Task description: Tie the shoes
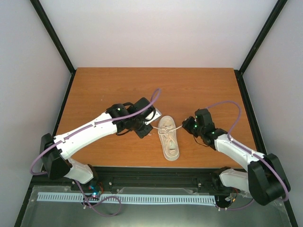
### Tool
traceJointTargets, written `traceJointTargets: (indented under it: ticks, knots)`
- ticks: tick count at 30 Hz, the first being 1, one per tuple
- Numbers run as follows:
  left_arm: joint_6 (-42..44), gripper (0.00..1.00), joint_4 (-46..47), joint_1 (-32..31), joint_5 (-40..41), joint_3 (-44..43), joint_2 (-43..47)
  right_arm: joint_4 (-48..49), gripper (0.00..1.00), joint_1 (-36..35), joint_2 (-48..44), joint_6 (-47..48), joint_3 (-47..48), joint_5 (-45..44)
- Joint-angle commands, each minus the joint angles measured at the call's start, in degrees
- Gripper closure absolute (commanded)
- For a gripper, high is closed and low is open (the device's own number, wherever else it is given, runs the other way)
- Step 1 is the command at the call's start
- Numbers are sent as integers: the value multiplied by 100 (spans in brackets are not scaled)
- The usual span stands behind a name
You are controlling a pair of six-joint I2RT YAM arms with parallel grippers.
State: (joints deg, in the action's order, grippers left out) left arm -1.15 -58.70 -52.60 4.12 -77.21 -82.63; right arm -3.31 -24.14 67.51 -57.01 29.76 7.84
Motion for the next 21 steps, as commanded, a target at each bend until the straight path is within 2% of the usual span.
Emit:
traceJointTargets:
  ticks: [1, 10, 13, 21]
  knots:
    - [83, 99, -210, -243, 1475, -225, -76, -793, 97, 37, -434, 454, 253, -921]
    - [-457, 99, 197, -260, 732, 145, -116, -1792, 97, 600, -1277, 1122, 365, -1670]
    - [-787, 99, 494, -260, 569, 454, -86, -1976, 97, 981, -1467, 1254, 311, -1555]
    - [-1386, 99, 613, -141, 975, 1007, -377, -1976, 97, 2176, -1574, 1343, -120, -712]
